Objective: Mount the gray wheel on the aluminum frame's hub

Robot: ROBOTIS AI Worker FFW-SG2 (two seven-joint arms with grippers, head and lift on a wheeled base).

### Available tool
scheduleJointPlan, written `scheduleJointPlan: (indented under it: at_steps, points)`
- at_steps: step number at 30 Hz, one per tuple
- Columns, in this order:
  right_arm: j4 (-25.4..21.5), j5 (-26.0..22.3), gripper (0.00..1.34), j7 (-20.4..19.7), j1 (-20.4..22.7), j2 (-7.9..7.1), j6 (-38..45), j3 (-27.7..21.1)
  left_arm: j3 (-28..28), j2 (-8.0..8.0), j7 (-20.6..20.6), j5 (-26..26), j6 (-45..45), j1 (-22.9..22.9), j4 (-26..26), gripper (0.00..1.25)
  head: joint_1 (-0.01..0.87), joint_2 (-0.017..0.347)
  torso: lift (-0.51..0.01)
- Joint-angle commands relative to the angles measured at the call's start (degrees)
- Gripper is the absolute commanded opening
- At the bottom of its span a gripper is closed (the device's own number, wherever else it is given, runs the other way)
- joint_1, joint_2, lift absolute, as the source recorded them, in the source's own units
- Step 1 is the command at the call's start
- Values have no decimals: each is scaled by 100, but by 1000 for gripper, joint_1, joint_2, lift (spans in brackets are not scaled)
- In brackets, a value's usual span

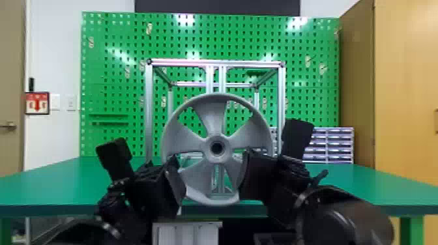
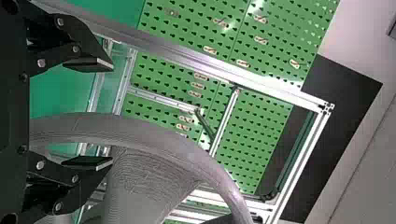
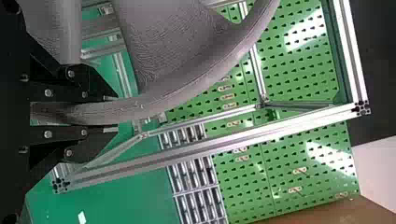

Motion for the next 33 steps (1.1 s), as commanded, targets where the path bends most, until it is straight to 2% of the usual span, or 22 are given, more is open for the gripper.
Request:
scheduleJointPlan:
  at_steps: [1, 9, 19, 23, 33]
  points:
    - [94, 1, 11, 9, -39, 10, -8, 0, -21, -18, -7, -6, -27, -37, 94, 715, -5, 6, -499]
    - [270, 1, 11, 17, -118, 28, -35, 0, -21, -18, -69, 11, -36, -151, 340, 715, -5, 6, -499]
    - [683, 18, 11, 17, -320, 89, -131, 61, -3, -71, -244, 134, -106, -441, 920, 713, -5, 6, -499]
    - [859, 27, 11, 17, -373, 142, -175, 88, -3, -97, -244, 108, -141, -476, 981, 713, -5, 6, -499]
    - [955, 106, 11, 26, -399, 142, -245, 141, -82, -106, -280, 108, -220, -485, 1008, 713, -5, 6, -499]
